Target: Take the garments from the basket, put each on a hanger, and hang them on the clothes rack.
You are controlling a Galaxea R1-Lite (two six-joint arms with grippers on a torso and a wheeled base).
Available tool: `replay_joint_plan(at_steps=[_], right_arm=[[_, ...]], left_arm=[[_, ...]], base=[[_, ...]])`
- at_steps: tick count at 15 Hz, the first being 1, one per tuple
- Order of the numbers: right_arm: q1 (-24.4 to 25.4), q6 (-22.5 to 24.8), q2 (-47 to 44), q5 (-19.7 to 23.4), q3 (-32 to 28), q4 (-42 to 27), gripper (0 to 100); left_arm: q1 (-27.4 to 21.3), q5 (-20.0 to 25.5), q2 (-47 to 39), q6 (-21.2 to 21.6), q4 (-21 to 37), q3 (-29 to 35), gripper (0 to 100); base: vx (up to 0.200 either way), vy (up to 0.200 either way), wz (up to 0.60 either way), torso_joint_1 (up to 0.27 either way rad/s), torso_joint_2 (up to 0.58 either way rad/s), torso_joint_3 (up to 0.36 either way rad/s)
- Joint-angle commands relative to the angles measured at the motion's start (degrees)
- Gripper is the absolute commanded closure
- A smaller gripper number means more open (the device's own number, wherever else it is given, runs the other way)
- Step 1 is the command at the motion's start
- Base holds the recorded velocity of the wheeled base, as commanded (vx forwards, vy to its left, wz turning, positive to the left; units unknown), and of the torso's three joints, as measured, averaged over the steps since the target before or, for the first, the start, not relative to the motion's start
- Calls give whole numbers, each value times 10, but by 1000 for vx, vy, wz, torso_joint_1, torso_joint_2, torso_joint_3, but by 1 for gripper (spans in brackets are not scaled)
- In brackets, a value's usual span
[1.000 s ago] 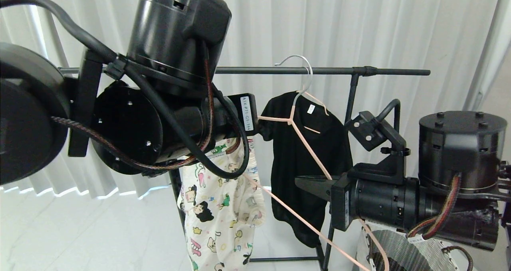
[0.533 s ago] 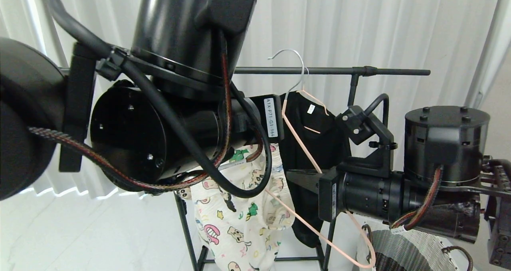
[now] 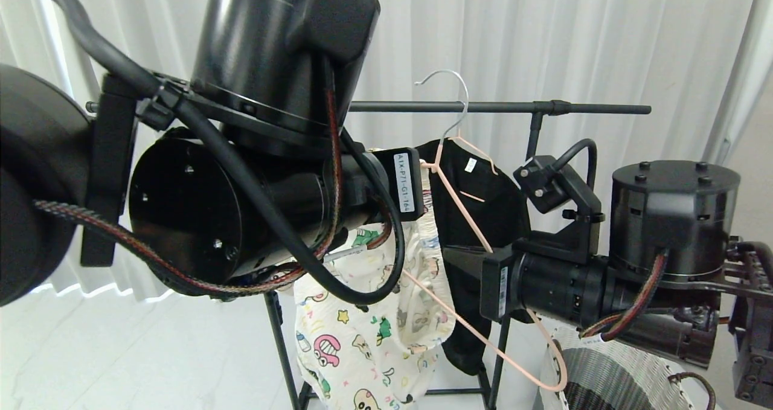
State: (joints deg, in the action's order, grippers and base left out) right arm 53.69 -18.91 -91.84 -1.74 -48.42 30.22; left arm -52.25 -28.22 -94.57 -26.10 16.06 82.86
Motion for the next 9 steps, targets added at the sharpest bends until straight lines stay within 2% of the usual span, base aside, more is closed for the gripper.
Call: replay_joint_plan(at_steps=[1, 3, 9], right_arm=[[0, 1, 2, -10, 0, 3, 100], [0, 5, 1, -23, 1, 20, 100], [-4, 85, 4, -66, 54, 100, 100]], left_arm=[[3, -4, 4, 0, -2, 0, 0], [5, -10, 4, 2, -18, 0, 0], [2, -10, 33, 8, -19, -4, 0]], base=[[0, 0, 0, 0, 0, 0], [0, 0, 0, 0, 0, 0], [0, 0, 0, 0, 0, 0]])
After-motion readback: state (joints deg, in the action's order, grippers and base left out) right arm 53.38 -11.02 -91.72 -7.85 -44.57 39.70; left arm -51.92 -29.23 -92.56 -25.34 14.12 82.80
